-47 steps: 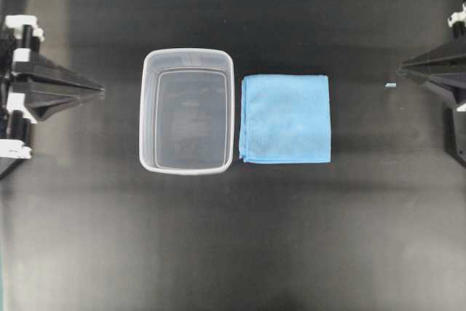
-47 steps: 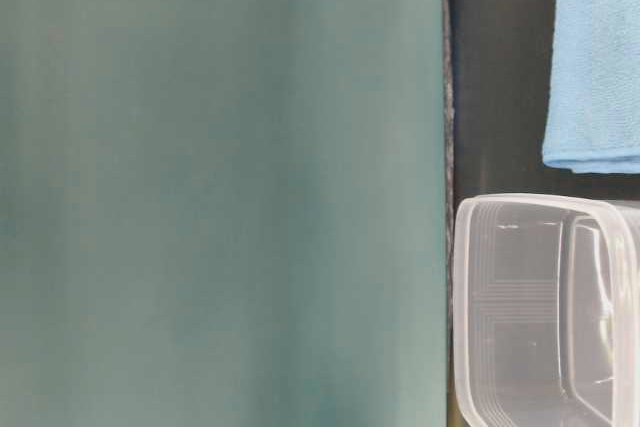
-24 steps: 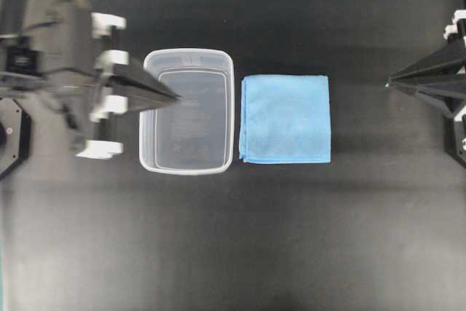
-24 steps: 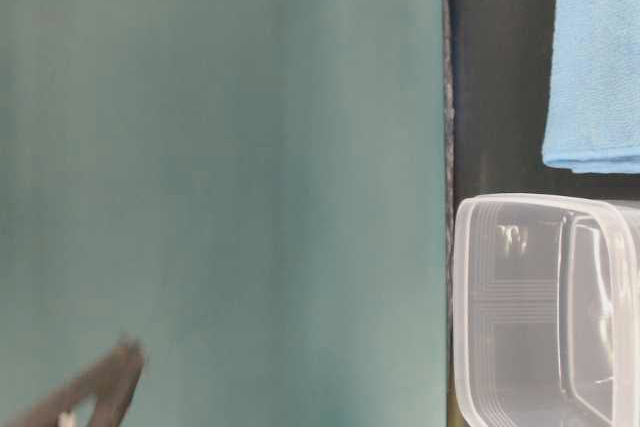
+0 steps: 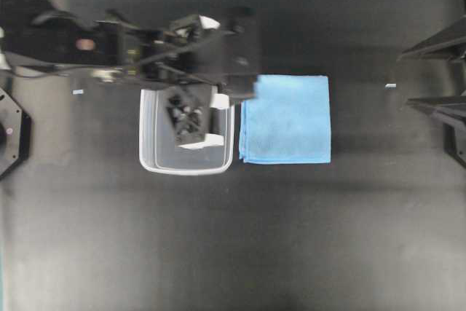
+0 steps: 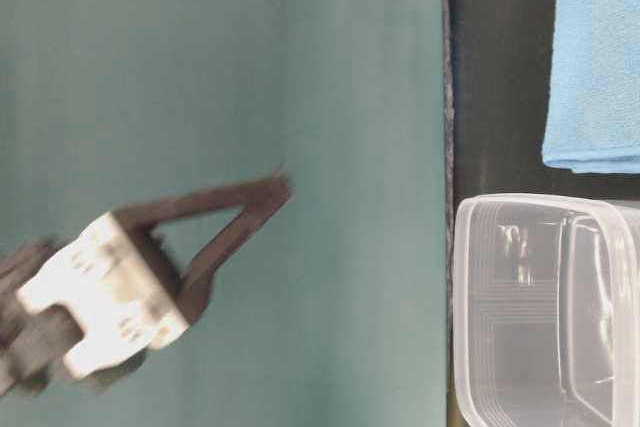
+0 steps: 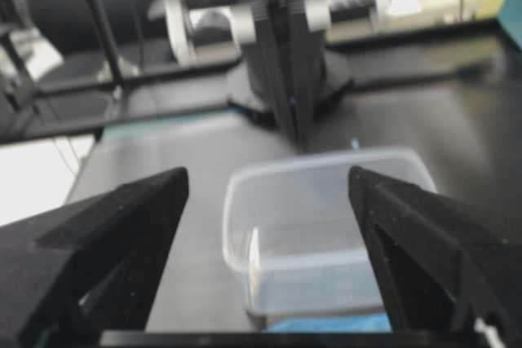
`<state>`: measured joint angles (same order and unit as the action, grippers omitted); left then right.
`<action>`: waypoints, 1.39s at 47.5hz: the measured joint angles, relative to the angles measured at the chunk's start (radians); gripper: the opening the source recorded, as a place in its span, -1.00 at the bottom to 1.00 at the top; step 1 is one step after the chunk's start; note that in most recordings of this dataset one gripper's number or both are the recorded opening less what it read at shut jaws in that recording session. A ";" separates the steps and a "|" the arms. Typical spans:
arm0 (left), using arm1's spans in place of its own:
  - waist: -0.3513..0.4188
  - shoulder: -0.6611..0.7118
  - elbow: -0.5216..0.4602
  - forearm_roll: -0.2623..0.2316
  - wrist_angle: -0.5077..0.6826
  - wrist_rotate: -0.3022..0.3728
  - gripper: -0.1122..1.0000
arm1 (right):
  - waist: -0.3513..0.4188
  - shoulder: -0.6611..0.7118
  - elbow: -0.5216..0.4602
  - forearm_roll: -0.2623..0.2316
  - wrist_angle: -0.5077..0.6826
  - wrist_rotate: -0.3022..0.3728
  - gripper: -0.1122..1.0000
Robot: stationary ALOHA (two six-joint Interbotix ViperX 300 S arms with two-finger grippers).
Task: Place the blue towel into the container with the left arm.
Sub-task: 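Reach the left gripper over the container and lower onto the blue towel, then close the left gripper on the center of the blue towel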
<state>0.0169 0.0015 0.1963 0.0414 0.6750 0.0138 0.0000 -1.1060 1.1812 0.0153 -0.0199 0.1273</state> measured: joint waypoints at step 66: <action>-0.003 0.624 -0.410 0.002 0.109 0.031 0.35 | 0.002 -0.081 -0.003 0.000 0.002 -0.005 0.57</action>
<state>0.0138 0.6259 -0.2132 0.0430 0.7839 0.0445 0.0015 -1.1873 1.1781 0.0153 -0.0184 0.1227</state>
